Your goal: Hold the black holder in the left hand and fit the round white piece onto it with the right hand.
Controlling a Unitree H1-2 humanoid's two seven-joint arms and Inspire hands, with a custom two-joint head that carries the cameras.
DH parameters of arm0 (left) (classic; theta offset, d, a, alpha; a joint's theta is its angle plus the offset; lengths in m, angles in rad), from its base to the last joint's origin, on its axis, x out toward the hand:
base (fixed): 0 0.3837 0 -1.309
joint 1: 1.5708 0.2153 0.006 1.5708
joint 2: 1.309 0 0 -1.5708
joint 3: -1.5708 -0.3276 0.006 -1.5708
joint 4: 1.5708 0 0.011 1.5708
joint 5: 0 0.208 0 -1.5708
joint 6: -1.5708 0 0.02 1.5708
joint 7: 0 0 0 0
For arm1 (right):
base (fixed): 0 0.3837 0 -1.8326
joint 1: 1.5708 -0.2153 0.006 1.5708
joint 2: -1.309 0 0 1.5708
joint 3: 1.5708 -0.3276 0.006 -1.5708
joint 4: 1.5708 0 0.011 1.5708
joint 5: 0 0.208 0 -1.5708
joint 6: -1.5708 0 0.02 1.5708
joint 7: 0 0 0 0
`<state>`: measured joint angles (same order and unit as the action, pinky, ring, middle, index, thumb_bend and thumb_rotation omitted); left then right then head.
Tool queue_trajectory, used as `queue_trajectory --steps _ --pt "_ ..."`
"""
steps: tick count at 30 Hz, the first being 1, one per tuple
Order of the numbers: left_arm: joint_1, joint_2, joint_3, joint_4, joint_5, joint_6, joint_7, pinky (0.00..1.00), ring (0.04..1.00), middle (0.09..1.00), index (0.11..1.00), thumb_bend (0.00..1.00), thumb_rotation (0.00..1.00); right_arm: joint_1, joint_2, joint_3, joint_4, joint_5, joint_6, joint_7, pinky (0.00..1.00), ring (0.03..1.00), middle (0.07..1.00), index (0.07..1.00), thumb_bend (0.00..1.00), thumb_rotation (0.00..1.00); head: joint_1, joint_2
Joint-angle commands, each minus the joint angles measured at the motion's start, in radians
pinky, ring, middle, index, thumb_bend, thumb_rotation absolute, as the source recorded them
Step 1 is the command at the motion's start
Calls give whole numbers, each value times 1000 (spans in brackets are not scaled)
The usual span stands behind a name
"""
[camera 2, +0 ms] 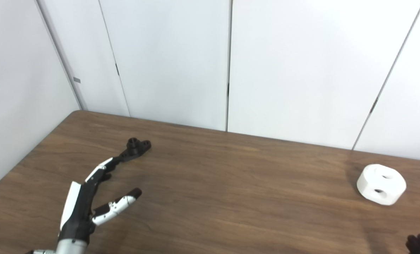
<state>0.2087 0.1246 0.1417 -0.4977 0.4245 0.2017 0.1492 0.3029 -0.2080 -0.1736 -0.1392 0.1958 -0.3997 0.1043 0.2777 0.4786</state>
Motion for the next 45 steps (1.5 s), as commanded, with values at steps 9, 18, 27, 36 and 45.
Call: queue_trajectory --steps 9,18,27,36,45 --pt "-123 19 25 9 185 79 21 886 896 856 794 788 328 21 22 7 68 -6 16 -3 1000 963 934 933 644 979 5 6" --pt "-205 94 56 150 253 89 45 781 876 855 775 794 330 25 21 9 59 -6 16 0 992 966 938 940 631 983 -2 11" --pt "-275 149 60 302 262 78 93 781 874 842 759 828 339 27 30 4 47 -11 23 -7 1000 961 926 939 635 971 -2 13" --pt "-344 211 18 449 281 106 97 789 879 844 759 821 376 29 28 1 51 -11 15 -2 1000 965 929 940 651 964 -2 18" --pt "-415 234 -12 539 257 170 66 795 875 848 756 811 392 33 28 1 47 -12 19 -2 1000 966 929 941 670 956 -5 23"
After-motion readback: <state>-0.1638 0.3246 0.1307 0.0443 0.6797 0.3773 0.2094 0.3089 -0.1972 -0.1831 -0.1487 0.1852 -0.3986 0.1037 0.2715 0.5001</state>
